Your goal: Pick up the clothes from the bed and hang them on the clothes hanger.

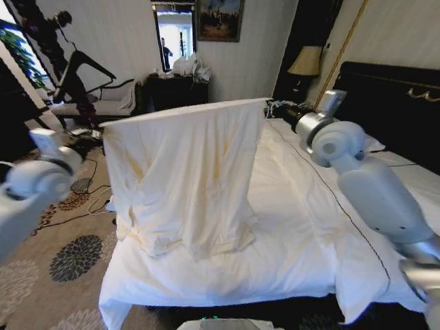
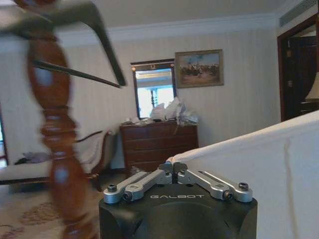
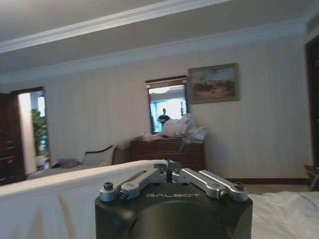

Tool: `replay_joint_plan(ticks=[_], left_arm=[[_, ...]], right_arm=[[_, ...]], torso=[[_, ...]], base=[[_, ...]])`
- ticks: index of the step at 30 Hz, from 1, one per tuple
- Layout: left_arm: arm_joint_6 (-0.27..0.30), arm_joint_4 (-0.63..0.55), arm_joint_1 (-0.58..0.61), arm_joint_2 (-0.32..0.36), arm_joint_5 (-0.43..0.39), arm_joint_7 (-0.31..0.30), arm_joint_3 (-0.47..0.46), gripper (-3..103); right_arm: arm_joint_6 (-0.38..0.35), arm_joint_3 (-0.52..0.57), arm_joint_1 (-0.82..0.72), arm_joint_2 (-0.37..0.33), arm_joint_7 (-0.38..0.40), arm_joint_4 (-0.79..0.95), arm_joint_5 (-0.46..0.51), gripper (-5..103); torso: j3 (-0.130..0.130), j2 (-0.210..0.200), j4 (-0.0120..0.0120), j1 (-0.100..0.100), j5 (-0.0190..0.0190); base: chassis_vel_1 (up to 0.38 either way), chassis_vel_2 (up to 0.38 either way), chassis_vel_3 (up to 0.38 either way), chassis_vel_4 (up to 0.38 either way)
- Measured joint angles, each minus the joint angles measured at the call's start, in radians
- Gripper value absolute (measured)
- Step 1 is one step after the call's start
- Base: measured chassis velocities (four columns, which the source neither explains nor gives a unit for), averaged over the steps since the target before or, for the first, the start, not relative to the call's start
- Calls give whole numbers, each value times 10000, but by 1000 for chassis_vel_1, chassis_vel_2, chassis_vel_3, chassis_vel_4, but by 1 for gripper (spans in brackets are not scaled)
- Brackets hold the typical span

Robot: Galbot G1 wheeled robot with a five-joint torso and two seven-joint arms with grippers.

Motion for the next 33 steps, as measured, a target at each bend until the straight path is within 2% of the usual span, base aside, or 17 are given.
replay_joint_plan(ticks=[1,2,6,7,10,12,13,16,19,23,25,26,28,29,31,32,33], left_arm=[[-2,306,-637,-316,51,-17,459,0],[-2,306,-637,-316,51,-17,459,0],[-10,1973,-3494,-1913,258,-130,2581,0],[-10,1973,-3494,-1913,258,-130,2581,0],[-147,3761,-5427,-3369,419,-8,3972,0],[-306,4973,-6493,-4212,491,301,4690,0],[-306,4973,-6493,-4212,491,301,4690,0],[-541,6581,-7892,-5123,671,707,5350,0],[-576,7141,-8618,-5416,649,743,5478,0],[-441,6543,-8765,-5251,317,471,5464,0],[-315,5825,-8433,-4980,185,215,5340,0],[-43,4578,-7706,-4500,-42,-236,5112,0],[177,2990,-6880,-3829,-205,-642,4824,0],[177,2990,-6880,-3829,-205,-642,4824,0],[474,1215,-5916,-2846,-461,-1102,4369,0],[635,416,-5492,-2365,-663,-1293,4104,0],[853,-858,-4838,-1646,-976,-1533,3606,0]], right_arm=[[64,-121,147,192,-32,-377,-125,0],[64,-121,147,192,-32,-377,-125,0],[305,-714,965,998,-284,-2232,-667,0],[305,-714,965,998,-284,-2232,-667,0],[525,-1119,1728,1605,-498,-3649,-1088,0],[762,-1400,2347,1998,-626,-4699,-1324,0],[762,-1400,2347,1998,-626,-4699,-1324,0],[971,-1662,3358,2517,-750,-5970,-1411,0],[1021,-1711,3875,2688,-778,-6374,-1326,0],[1004,-1710,4106,2472,-748,-6124,-997,0],[923,-1685,3948,2184,-625,-5628,-753,0],[785,-1557,3455,1769,-384,-4718,-378,0],[574,-1251,2610,1242,-38,-3520,88,0],[574,-1251,2610,1242,-38,-3520,88,0],[349,-710,1508,540,333,-2068,551,0],[248,-415,1050,144,511,-1235,763,0],[138,-96,618,-389,724,-234,1058,0]], torso=[[0,0,-4,1,3],[0,0,-4,1,3],[-1,0,2,-1,7],[-1,0,2,-1,7],[-1,0,-1,-1,7],[1,-2,-6,1,9],[1,-2,-6,1,9],[0,-2,-6,2,9],[-2,-2,2,1,11],[-6,1,8,-5,2],[-8,3,7,-7,2],[-7,3,1,-9,-2],[-5,2,-5,-5,1],[-5,2,-5,-5,1],[-1,0,-2,-2,15],[-1,-1,-3,-1,11],[-3,0,0,0,5]], base=[[0,0,0,0],[0,0,0,0],[0,0,0,0],[0,0,0,0],[0,0,0,0],[0,0,0,0],[0,0,0,0],[0,0,0,0],[0,0,0,0],[0,0,0,0],[0,0,0,0],[0,0,0,0],[0,0,0,0],[0,0,0,0],[0,0,0,0],[0,0,0,0],[0,0,0,0]])
